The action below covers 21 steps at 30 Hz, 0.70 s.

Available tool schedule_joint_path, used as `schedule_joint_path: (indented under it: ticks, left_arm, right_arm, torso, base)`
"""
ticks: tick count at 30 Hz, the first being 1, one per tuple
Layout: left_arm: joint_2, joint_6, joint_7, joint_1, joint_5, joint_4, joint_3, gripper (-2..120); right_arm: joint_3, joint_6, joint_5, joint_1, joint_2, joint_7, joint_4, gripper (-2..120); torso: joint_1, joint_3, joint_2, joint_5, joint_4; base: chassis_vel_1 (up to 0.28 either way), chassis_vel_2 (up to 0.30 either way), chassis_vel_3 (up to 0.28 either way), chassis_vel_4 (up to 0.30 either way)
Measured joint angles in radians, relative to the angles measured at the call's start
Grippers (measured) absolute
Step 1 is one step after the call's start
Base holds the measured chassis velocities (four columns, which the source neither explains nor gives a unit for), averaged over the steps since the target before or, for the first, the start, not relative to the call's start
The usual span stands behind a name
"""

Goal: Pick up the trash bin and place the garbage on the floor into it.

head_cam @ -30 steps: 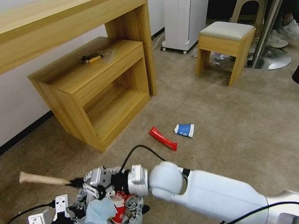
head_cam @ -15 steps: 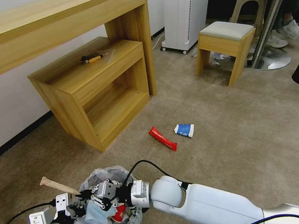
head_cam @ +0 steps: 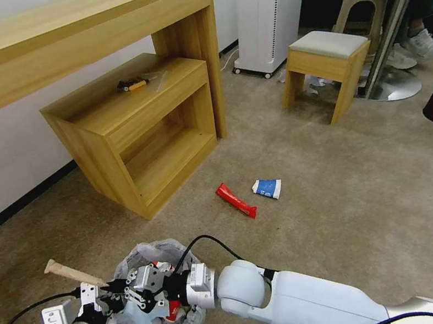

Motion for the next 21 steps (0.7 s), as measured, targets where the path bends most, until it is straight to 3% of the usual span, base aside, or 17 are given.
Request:
schedule_joint_path:
  ticks: [10,21]
  left_arm:
    - [-0.001,0.0,0.01,0.002,0.006,0.001,-0.002,0]
    - [0.0,0.0,0.013,-0.003,0.007,0.001,0.001,0]
  right_arm:
    - [0.031,0.038,-0.073,-0.06,-0.009,-0.008,-0.09,0]
    - [0.04,0.044,-0.084,-0.087,-0.037,0.007,-0.068,0]
  torso:
    - [0.0,0.0,0.0,0.0,0.0]
    - [0.0,0.0,0.0,0.0,0.0]
  base:
    - [0.0,0.0,0.0,0.0]
    - [0.0,0.0,0.0,0.0]
